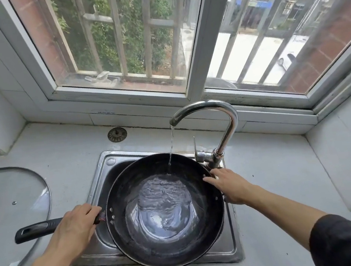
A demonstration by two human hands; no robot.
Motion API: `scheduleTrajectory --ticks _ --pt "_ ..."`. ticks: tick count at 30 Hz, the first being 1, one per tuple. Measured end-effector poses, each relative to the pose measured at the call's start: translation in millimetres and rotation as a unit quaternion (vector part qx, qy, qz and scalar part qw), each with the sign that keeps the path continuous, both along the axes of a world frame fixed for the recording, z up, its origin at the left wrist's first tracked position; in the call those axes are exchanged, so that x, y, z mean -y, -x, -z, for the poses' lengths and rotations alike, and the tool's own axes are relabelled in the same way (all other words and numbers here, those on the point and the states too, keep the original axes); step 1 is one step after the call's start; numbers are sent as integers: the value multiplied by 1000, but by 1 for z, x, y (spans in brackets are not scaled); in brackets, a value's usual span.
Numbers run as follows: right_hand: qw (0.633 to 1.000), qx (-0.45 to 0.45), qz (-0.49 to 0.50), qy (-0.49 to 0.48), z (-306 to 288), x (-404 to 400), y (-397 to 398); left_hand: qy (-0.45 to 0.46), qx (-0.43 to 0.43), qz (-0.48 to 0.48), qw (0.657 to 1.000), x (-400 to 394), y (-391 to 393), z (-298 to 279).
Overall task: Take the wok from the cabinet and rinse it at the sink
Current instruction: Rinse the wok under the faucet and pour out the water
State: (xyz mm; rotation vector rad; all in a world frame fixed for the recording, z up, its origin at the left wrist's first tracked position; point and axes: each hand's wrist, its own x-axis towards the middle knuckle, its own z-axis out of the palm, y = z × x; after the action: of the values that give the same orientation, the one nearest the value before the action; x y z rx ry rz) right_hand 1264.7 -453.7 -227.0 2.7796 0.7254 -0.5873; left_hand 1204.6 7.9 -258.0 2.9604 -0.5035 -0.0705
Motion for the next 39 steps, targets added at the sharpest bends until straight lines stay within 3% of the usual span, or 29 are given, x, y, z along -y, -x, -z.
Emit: scheduleTrajectory --ticks 4,9,17,30,39 --pt "998 43 22 -34 7 2 4 -34 9 -6 999 4 1 -5" --pt "997 68 23 -2 14 5 2 -39 12 -4 999 3 2 -1" --pt "999 -13 -32 20 9 2 -22 -30 38 -4 999 -2 5 9" --pt "997 -45 -54 -6 -7 -2 -21 -39 45 50 997 -23 17 8" --pt "993 -100 31 -45 -35 -5 -5 -37 66 75 994 -43 -1 -27"
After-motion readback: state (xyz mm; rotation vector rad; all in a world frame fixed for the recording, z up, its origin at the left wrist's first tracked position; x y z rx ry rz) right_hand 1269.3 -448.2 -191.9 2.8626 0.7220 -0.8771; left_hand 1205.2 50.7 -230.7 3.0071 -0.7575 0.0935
